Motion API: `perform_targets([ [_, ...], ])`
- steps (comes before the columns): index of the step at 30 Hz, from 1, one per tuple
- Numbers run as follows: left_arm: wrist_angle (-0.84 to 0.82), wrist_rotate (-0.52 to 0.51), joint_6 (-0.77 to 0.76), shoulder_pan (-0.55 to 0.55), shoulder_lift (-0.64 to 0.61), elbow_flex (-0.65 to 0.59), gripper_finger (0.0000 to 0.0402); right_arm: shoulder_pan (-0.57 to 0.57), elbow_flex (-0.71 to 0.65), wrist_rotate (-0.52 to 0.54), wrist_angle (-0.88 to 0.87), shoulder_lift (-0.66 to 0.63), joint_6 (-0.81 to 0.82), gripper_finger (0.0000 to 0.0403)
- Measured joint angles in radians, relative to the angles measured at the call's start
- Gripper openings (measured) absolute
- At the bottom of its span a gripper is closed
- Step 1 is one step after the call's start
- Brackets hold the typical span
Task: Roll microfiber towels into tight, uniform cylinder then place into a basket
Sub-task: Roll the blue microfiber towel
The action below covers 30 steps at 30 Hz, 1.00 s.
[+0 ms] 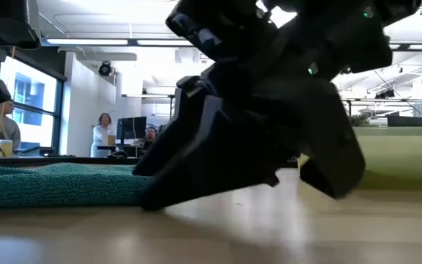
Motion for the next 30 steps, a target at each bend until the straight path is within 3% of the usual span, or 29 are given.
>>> perform_targets([
  [11,0.089,0.019,-0.009,0.001,-0.028,-0.002,0.0131,-0.054,0.007,-0.088,-0.068,0.011,0.099,0.0162],
  [21,0.104,0.012,0.050,0.000,-0.136,-0.003,0.0131,-0.063,0.005,-0.141,-0.103,0.011,0.167,0.0030],
  [25,0.138,-0.014,0.094,0.000,-0.158,-0.002,0.0131,-0.085,0.003,-0.234,-0.101,0.012,0.269,0.0007],
  [30,0.188,-0.022,0.199,0.000,-0.163,-0.002,0.0131,-0.144,0.001,-0.438,-0.076,0.013,0.499,0.0004],
])
